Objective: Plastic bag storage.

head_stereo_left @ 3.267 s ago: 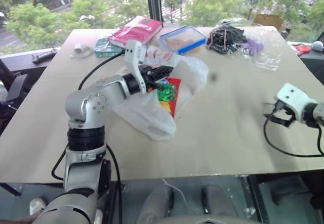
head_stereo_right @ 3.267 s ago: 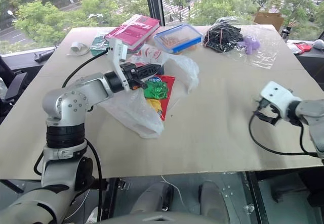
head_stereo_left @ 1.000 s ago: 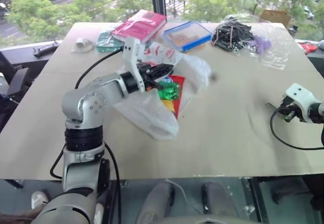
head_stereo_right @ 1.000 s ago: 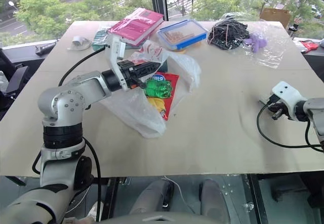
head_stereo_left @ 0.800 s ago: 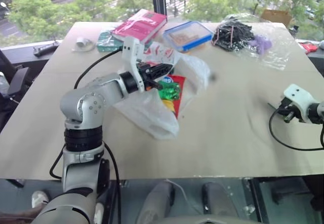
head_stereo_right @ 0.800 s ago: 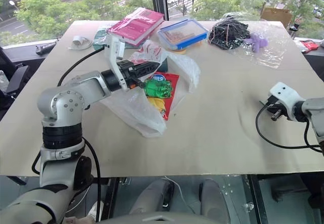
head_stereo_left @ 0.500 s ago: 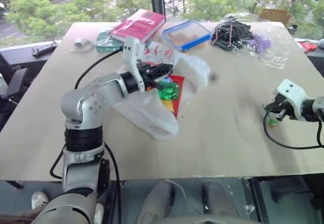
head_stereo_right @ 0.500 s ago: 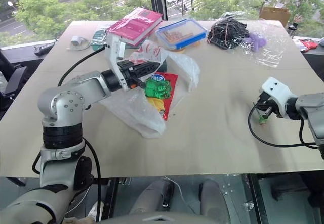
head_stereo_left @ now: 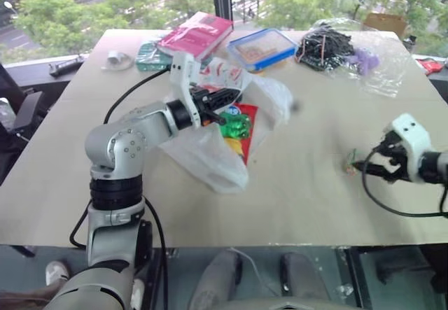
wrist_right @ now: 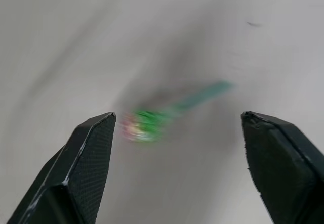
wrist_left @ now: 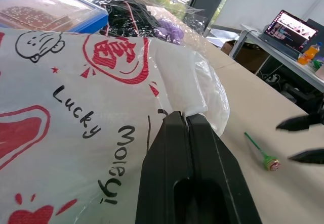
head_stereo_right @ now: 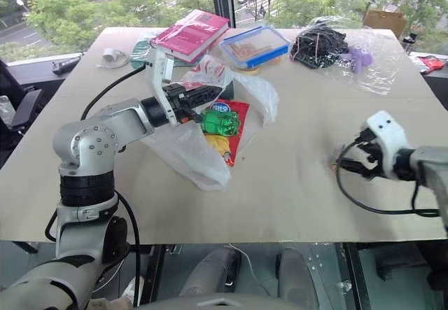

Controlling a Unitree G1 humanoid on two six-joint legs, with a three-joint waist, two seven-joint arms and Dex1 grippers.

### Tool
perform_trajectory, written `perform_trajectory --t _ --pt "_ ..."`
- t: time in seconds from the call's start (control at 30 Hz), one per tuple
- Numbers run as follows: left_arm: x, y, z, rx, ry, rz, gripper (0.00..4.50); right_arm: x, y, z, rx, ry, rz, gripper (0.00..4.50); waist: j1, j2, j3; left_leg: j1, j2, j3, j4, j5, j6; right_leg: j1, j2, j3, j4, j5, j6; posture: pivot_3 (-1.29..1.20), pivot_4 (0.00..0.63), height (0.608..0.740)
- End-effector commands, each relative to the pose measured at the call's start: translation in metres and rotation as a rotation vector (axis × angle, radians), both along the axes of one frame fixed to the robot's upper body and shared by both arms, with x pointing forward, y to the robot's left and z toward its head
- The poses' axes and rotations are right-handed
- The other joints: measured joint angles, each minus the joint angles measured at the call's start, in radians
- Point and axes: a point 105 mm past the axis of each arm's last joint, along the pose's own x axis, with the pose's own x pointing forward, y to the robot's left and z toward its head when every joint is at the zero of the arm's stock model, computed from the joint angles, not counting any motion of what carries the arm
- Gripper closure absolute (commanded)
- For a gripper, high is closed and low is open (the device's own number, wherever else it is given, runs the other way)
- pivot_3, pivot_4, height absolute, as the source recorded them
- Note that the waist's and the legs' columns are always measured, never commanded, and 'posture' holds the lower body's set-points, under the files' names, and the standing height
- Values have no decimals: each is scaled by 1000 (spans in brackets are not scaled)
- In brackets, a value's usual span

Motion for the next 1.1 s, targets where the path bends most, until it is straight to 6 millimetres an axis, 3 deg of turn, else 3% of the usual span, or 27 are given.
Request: perform_trajectory --t 0.03,0.27,0.6,0.83,0.93,1.1 --pt "-4 0 11 -13 -47 -8 4500 1 12 10 54 -37 -89 489 3 0 0 0 0 0 0 0 0 0 0 0 0 0 0 0 150 740" --pt "-4 1 11 -12 -46 -4 4500 9 4 -4 -6 -64 -261 489 3 0 0 -1 -1 0 0 0 0 -1 -1 0 0 0 0 0 150 740" --pt "-3 0 11 -17 -48 0 4500 22 32 -11 103 -102 -324 489 -6 1 0 0 0 1 -1 0 0 -2 0 1 1 0 0 0 150 740" --pt "-3 0 10 -18 -49 5 4500 31 32 -22 94 -122 -429 489 -11 1 0 0 -1 1 -1 0 0 -2 0 1 2 0 0 0 150 740" --pt "-4 1 10 -18 -49 6 4500 32 30 -25 76 -126 -446 1219 -17 1 0 0 -1 1 -1 0 0 -3 0 1 2 0 0 0 150 740" --pt "-4 1 11 -19 -51 5 4500 30 33 -28 26 -128 -402 3741 -23 1 0 0 -1 1 -1 0 0 -3 0 1 3 0 0 0 150 740"
